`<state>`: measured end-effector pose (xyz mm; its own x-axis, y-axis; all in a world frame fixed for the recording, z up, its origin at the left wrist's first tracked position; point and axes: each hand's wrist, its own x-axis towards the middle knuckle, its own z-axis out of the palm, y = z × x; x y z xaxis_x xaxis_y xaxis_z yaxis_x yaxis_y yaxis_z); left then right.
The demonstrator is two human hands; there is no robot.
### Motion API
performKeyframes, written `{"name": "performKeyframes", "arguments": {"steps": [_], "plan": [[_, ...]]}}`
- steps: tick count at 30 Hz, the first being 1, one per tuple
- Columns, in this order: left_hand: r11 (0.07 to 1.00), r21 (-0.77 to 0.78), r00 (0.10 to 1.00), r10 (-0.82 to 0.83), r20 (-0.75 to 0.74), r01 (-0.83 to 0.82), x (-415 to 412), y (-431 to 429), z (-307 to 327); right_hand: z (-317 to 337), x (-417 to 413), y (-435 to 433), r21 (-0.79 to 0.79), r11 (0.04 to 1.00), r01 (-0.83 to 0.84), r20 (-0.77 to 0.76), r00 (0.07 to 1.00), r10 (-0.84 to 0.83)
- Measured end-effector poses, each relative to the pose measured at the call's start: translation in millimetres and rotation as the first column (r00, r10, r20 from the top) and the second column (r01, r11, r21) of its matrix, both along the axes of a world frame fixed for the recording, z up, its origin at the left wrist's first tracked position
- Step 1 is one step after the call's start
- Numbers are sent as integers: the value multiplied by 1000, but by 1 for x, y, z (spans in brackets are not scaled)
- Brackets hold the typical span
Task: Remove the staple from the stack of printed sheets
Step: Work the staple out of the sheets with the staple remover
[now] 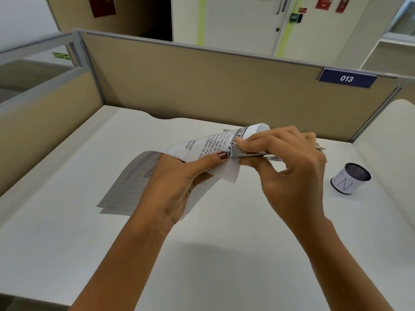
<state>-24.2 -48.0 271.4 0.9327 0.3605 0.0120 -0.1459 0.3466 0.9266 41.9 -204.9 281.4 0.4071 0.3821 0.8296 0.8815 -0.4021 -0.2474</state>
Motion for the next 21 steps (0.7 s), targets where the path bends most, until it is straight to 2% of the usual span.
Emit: {"name": "performKeyframes", "arguments": {"steps": [2, 9, 12, 16, 21], "plan": [[1000, -12, 1000, -1, 3, 1, 0, -2, 1, -2, 0, 0, 21, 1000, 3, -59, 998, -2], [983, 149, 988, 125, -93, -110, 1, -3, -2, -9, -3, 2, 49, 997, 52, 20, 998, -53], [985, 128, 988, 125, -85, -114, 0, -5, 2, -11, -3, 4, 75, 995, 71, 81, 994, -77], [989, 125, 983, 97, -154, -78, 0, -5, 2, -12, -3, 4, 63, 993, 95, 165, 981, -105], [997, 33, 978, 74, -197, -68, 2, -9, 6, -14, -7, 8, 98, 983, 153, 249, 953, -173]]}}
